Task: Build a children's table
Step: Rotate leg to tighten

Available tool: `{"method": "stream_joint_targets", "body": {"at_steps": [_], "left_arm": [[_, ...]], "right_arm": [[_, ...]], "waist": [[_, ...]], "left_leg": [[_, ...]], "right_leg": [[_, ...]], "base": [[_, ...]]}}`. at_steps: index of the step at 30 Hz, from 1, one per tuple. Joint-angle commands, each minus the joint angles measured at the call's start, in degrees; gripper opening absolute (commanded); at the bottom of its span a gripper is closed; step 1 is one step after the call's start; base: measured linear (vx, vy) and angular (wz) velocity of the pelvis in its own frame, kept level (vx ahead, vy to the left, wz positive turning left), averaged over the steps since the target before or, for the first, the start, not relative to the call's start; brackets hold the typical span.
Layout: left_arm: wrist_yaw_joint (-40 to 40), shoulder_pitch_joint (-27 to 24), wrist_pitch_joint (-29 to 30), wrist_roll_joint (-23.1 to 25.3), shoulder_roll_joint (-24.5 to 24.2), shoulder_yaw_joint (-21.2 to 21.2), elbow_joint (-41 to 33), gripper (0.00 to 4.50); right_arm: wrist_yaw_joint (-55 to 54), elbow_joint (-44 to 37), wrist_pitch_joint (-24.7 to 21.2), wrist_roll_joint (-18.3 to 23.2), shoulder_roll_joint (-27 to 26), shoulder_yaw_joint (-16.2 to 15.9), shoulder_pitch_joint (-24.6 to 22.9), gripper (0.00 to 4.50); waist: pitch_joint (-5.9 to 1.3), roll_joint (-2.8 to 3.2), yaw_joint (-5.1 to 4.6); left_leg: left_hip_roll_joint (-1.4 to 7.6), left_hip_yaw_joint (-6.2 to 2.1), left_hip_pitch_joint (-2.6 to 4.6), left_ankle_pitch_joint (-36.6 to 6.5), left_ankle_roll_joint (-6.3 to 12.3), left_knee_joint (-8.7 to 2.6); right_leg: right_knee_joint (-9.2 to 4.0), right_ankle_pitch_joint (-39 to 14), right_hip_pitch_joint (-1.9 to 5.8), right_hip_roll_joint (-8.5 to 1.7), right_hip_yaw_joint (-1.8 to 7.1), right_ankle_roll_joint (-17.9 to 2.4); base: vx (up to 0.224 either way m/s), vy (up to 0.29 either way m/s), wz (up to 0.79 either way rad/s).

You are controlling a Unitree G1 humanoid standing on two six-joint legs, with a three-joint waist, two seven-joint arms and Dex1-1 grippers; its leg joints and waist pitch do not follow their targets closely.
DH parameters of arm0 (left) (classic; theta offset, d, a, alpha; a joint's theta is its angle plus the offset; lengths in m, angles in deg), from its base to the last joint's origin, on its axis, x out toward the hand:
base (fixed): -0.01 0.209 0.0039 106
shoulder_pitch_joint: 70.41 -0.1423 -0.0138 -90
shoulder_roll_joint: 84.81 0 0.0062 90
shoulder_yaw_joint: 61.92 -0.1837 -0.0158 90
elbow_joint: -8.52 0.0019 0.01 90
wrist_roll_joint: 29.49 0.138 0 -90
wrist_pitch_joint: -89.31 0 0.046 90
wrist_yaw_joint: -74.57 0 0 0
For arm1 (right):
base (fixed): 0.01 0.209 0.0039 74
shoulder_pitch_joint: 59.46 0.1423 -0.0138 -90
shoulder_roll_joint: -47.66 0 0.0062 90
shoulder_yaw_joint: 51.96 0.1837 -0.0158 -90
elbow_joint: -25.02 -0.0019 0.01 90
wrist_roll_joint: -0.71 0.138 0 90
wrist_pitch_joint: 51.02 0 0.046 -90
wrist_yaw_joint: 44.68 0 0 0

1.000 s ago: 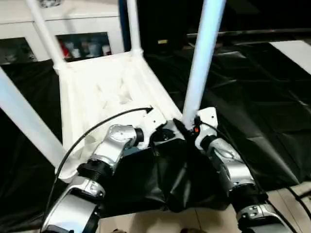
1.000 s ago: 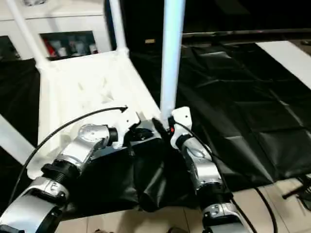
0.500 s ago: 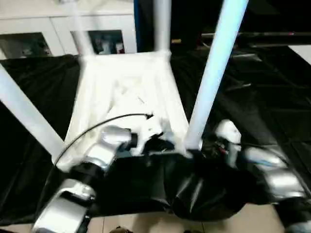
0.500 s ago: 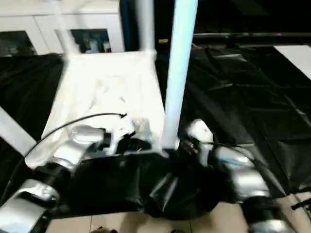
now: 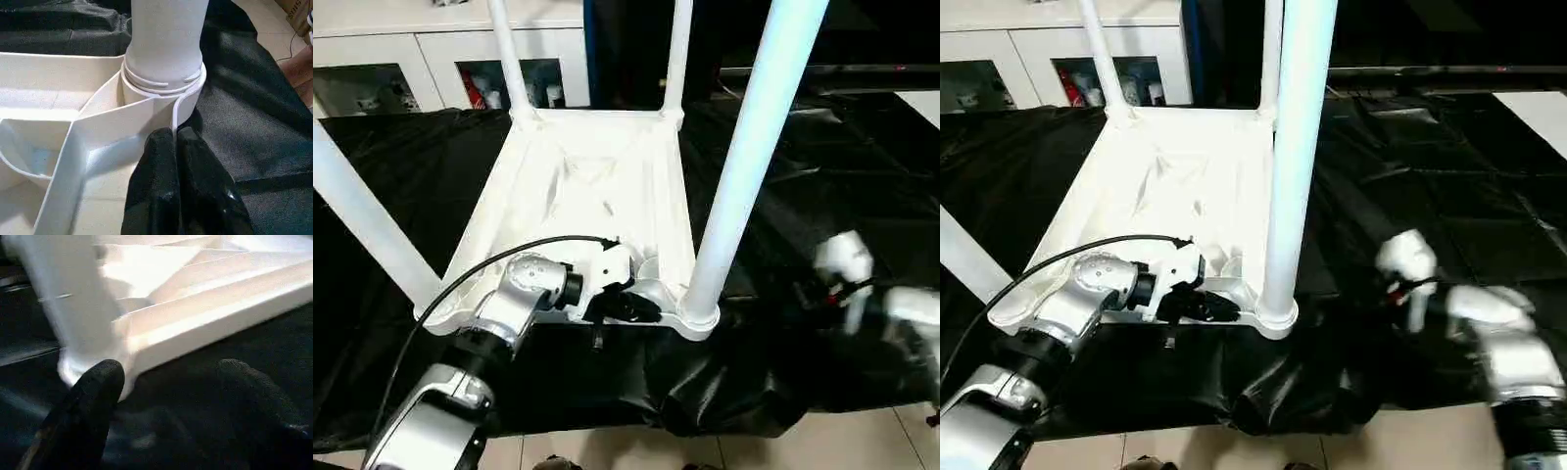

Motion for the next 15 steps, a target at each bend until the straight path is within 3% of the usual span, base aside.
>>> {"method": "stream_joint_targets", "body": {"at_steps": [1,6,8,12,14,15], "left_arm": [[-0.69,-0.86,0.45,-1.14,-0.22,-0.15,-1.51,0.00],[-2.17,-1.71,3.07,-3.42,-0.67,0.76,-4.80,0.00],[-1.89,-1.84,3.83,-4.10,-0.71,1.41,-5.68,0.45],[2.19,-3.51,6.76,-8.22,-1.65,6.88,-11.90,0.59],[8.12,-5.28,6.28,-9.85,-1.33,11.50,-15.73,0.77],[8.12,-5.28,6.28,-9.85,-1.33,11.50,-15.73,0.84]], "right_arm": [[-4.24,-0.42,-0.92,-0.19,-0.94,0.98,0.78,3.42],[-11.40,0.79,0.41,-1.61,-3.69,2.71,1.35,3.42],[-13.16,0.74,0.44,-1.78,-4.58,3.28,1.47,3.60],[-27.97,0.06,-3.13,-3.33,-10.08,6.28,2.19,3.60],[-35.58,-1.36,-4.58,-3.95,-13.24,7.67,1.67,3.60],[-35.58,-1.36,-4.58,-3.95,-13.24,7.67,1.67,3.60]], "waist": [[-4.60,-1.43,0.18],[-4.53,-1.49,0.18],[-4.48,-1.39,0.05],[-4.26,-1.31,-0.37],[-3.98,-1.50,-0.65],[-3.89,-1.58,-0.70]], "left_leg": [[1.64,-0.35,0.34,-7.61,6.88,-2.74],[1.57,-0.28,0.28,-7.86,6.04,-2.70],[1.59,-0.30,0.34,-8.73,5.43,-2.75],[1.46,-0.34,0.50,-10.76,3.21,-2.93],[1.41,-0.39,0.53,-12.77,2.10,-3.06],[1.36,-0.45,0.62,-13.62,1.61,-3.13]], "right_leg": [[-2.80,-10.15,3.33,-2.28,1.33,-13.91],[-2.75,-11.40,3.11,-2.28,1.42,-13.42],[-2.85,-12.90,2.99,-2.27,1.43,-13.01],[-3.23,-16.85,2.60,-2.26,1.53,-12.31],[-3.46,-19.68,2.52,-2.15,1.48,-11.25],[-3.56,-21.51,2.42,-2.23,1.46,-10.34]], "base": [[0.000,0.000,0.00],[0.000,0.000,0.00],[0.000,0.000,0.00],[0.000,0.000,0.00],[0.000,0.000,0.00],[0.000,0.000,0.00]]}}
